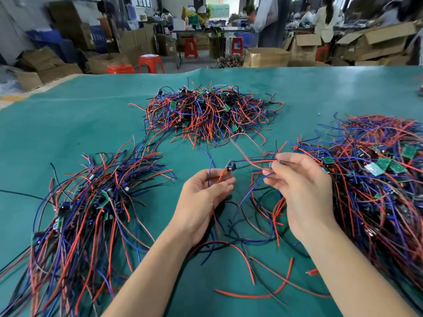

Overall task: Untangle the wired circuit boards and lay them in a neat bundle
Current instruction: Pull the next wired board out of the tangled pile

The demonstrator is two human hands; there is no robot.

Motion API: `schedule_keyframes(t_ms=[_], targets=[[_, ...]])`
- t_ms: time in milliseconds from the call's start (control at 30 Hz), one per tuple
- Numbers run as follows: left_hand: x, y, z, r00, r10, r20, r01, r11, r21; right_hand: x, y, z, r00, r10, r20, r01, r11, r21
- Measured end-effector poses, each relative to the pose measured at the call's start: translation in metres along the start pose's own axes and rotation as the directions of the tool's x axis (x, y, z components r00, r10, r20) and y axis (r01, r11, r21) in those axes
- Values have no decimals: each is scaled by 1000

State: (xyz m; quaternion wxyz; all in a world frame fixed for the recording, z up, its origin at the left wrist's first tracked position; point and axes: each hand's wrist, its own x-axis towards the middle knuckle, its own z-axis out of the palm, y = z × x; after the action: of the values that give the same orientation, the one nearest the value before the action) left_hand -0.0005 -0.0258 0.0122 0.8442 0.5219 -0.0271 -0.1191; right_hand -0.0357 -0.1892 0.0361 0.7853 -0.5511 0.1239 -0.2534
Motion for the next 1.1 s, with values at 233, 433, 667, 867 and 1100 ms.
schedule_keyframes(t_ms=[233,433,667,867,1100], targets=[[-2,2,3,1000,-15,6,14,999,50,0,-10,1,926,314,209,-373,844,384],[-3,4,4,1000,-10,21,9,998,55,1,-18,-4,882,303,361,-443,795,415],[-3,4,0,993,41,110,-47,997,60,-1,-8,-2,905,159,396,-222,968,119],[-4,2,-3,964,45,263,-73,992,100,-9,1,0,894,65,443,-19,994,-107],[-6,-1,0,974,25,226,-68,980,185,-11,6,3,866,118,486,-70,991,-115]])
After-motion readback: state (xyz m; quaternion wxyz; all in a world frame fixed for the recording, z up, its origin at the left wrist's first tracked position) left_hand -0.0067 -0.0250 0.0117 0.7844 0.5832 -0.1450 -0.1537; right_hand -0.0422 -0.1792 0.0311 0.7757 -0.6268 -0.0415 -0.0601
